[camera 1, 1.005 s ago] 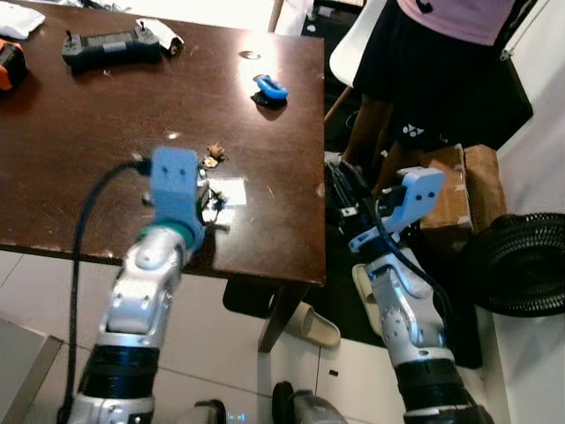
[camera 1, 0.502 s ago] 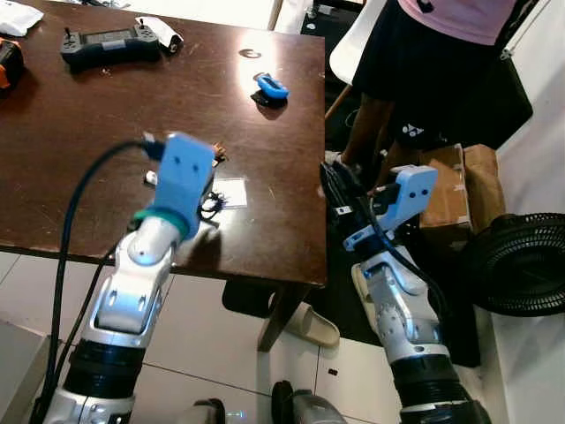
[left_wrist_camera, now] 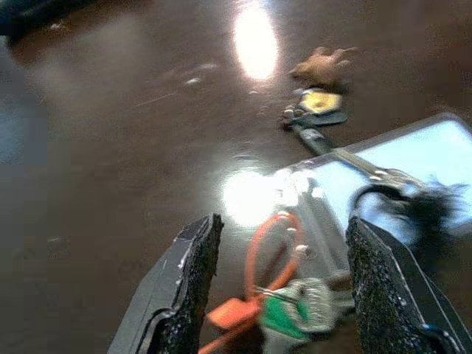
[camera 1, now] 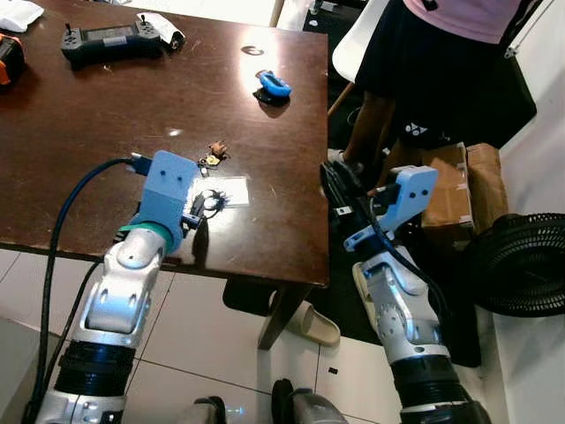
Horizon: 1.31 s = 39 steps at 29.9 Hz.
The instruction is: Hang keys on a hook
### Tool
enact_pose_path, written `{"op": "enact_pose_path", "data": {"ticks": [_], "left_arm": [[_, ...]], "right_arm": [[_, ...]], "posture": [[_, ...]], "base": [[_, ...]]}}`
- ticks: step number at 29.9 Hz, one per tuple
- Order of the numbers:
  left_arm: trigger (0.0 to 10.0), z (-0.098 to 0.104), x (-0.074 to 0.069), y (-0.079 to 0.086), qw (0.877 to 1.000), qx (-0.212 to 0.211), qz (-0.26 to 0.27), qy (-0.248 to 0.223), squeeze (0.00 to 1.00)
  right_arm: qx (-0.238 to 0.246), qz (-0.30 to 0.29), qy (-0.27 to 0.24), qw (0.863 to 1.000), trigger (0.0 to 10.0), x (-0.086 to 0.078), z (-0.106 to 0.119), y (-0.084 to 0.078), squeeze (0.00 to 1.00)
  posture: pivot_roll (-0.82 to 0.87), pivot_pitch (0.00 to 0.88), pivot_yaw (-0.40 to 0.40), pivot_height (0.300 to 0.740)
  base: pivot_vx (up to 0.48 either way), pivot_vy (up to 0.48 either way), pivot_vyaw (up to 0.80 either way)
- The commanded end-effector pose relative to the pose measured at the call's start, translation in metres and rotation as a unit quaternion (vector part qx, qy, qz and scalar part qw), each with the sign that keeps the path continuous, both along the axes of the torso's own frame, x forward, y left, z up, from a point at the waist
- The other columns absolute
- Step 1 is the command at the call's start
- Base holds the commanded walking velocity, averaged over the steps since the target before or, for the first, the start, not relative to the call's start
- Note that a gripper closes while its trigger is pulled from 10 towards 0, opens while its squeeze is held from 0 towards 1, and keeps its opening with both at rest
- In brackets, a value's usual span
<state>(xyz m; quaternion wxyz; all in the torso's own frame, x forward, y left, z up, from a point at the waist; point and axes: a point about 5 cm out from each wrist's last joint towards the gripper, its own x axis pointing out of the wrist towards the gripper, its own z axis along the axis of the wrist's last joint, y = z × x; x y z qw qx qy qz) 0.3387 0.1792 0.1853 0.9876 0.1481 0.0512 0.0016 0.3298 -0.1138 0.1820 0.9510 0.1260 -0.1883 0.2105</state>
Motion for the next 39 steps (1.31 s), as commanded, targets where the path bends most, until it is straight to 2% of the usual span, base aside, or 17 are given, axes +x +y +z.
{"op": "enact_pose_path", "data": {"ticks": [1, 4, 5, 6, 8, 10, 11, 13, 15, 28, 30, 34, 35, 36, 37, 38, 39], "left_arm": [[10.0, -0.004, 0.001, 0.002, 1.0, -0.004, 0.008, 0.018, 0.0], [9.7, -0.006, 0.006, 0.005, 0.999, -0.004, 0.016, 0.034, 0.0], [6.0, -0.007, 0.009, 0.006, 0.999, -0.009, 0.016, 0.045, 0.0], [6.0, -0.007, 0.009, 0.006, 0.999, -0.009, 0.016, 0.045, 0.0], [3.7, -0.012, 0.011, 0.01, 0.997, -0.005, -0.007, 0.082, 0.0], [3.7, -0.012, 0.011, 0.011, 0.996, -0.003, -0.012, 0.087, 0.0], [2.7, -0.014, 0.01, 0.012, 0.996, 0.003, -0.014, 0.093, 0.0], [2.3, -0.017, 0.01, 0.014, 0.995, 0.008, -0.009, 0.099, 0.0], [0.1, -0.024, 0.01, 0.019, 0.994, 0.016, 0.002, 0.111, 0.0], [0.0, -0.029, 0.007, 0.025, 0.992, 0.025, 0.006, 0.12, 0.0], [0.0, -0.025, 0.006, 0.025, 0.993, 0.021, 0.004, 0.113, 0.0], [0.0, -0.006, 0.006, 0.018, 0.998, -0.012, -0.018, 0.062, 0.0], [0.2, 0.004, 0.005, 0.014, 0.999, -0.025, -0.031, 0.034, 0.0], [10.0, 0.019, 0.003, 0.009, 0.998, -0.037, -0.047, -0.008, 0.0], [10.0, 0.028, 0.002, 0.006, 0.997, -0.043, -0.057, -0.034, 0.0], [10.0, 0.048, -0.001, 0.002, 0.992, -0.069, -0.059, -0.093, 0.0], [10.0, 0.057, -0.003, 0.001, 0.987, -0.088, -0.054, -0.123, 0.0]], "right_arm": [[0.0, -0.002, 0.011, 1.0, 10.0, -0.002, -0.006, -0.002, 0.0], [0.0, -0.001, 0.011, 1.0, 10.0, -0.002, -0.006, -0.001, 0.0], [0.0, -0.001, 0.011, 1.0, 10.0, -0.002, -0.006, -0.001, 0.0], [0.0, -0.001, 0.011, 1.0, 10.0, -0.002, -0.006, -0.001, 0.0], [-0.001, -0.001, 0.011, 1.0, 10.0, -0.002, -0.007, -0.001, 0.0], [-0.001, -0.001, 0.011, 1.0, 10.0, -0.002, -0.007, -0.002, 0.0], [-0.001, -0.002, 0.011, 1.0, 10.0, -0.003, -0.007, -0.002, 0.0], [-0.001, -0.002, 0.011, 1.0, 10.0, -0.003, -0.007, -0.002, 0.0], [0.0, -0.003, 0.011, 1.0, 10.0, -0.003, -0.007, -0.002, 0.0], [-0.001, -0.003, 0.01, 1.0, 10.0, -0.002, -0.007, -0.002, 0.0], [-0.001, -0.002, 0.01, 1.0, 10.0, -0.002, -0.007, -0.002, 0.0], [-0.001, -0.002, 0.009, 1.0, 10.0, -0.001, -0.006, -0.002, 0.0], [-0.001, -0.002, 0.009, 1.0, 10.0, -0.001, -0.006, -0.002, 0.0], [-0.001, -0.002, 0.009, 1.0, 10.0, -0.001, -0.006, -0.002, 0.0], [0.0, -0.001, 0.009, 1.0, 10.0, -0.001, -0.006, -0.002, 0.0], [0.0, -0.001, 0.009, 1.0, 10.0, -0.001, -0.006, -0.002, 0.0], [0.0, -0.001, 0.009, 1.0, 10.0, -0.001, -0.006, -0.002, 0.0]], "posture": [[-0.09, 0.192, -0.022, 0.74], [-0.08, 0.19, -0.022, 0.74], [-0.09, 0.188, -0.021, 0.74], [-0.09, 0.188, -0.021, 0.74], [-0.09, 0.186, -0.017, 0.74], [-0.09, 0.186, -0.017, 0.74], [-0.09, 0.186, -0.017, 0.74], [-0.09, 0.183, -0.013, 0.74], [-0.09, 0.183, -0.013, 0.74], [-0.09, 0.181, -0.015, 0.74], [-0.09, 0.181, -0.016, 0.74], [-0.09, 0.182, -0.017, 0.74], [-0.09, 0.182, -0.017, 0.74], [-0.08, 0.182, -0.017, 0.74], [-0.08, 0.182, -0.017, 0.74], [-0.08, 0.182, -0.017, 0.74], [-0.08, 0.182, -0.017, 0.74]], "base": [[0.0, 0.0, 0.0], [0.0, 0.0, 0.0], [0.0, 0.0, 0.0], [0.0, 0.0, 0.0], [0.0, 0.0, 0.0], [0.0, 0.0, 0.0], [0.0, 0.0, 0.0], [0.0, 0.0, 0.0], [0.0, 0.0, 0.0], [0.0, 0.0, 0.0], [0.0, 0.0, 0.0], [0.0, 0.0, 0.0], [0.0, 0.0, 0.0], [0.0, 0.0, 0.0], [0.0, 0.0, 0.0], [0.0, 0.0, 0.0], [0.0, 0.0, 0.0]]}}
